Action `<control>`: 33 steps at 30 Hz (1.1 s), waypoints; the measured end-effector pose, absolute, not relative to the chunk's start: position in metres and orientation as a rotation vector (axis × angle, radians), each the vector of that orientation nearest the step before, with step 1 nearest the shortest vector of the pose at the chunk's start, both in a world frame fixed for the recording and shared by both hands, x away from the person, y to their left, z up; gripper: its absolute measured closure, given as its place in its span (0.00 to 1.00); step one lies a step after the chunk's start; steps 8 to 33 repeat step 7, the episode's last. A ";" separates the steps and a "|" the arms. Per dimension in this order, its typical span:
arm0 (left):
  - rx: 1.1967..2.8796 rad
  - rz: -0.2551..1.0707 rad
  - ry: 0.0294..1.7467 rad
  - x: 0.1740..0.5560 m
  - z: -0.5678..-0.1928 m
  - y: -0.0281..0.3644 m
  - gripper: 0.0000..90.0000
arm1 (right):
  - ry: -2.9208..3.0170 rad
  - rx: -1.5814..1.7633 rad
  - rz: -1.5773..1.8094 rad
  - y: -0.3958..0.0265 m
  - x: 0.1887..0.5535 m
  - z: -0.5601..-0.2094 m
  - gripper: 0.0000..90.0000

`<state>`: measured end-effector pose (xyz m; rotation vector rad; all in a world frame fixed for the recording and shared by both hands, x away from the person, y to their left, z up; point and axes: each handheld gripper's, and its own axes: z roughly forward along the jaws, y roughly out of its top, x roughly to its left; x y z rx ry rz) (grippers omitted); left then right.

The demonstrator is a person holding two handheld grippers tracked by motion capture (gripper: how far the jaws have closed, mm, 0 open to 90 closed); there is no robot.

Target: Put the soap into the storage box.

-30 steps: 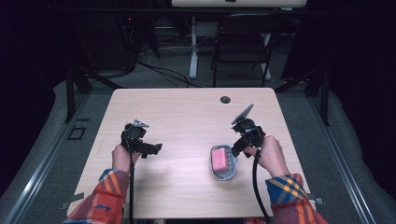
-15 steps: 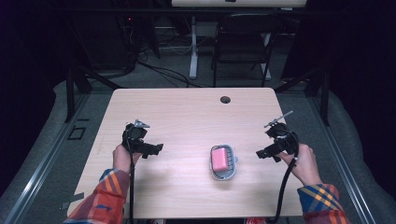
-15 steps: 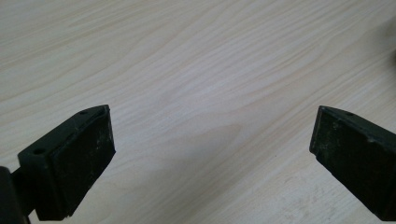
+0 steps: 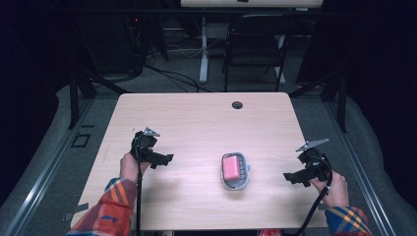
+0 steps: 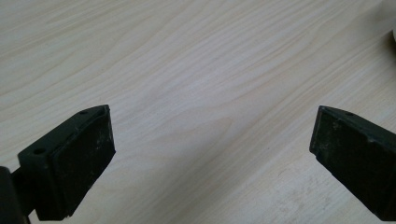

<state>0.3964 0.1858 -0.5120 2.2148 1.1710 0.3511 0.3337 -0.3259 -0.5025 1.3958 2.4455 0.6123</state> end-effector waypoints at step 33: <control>2.230 0.338 1.143 0.397 -0.513 0.185 0.00 | 2.545 1.369 0.506 -0.320 0.339 -0.515 0.00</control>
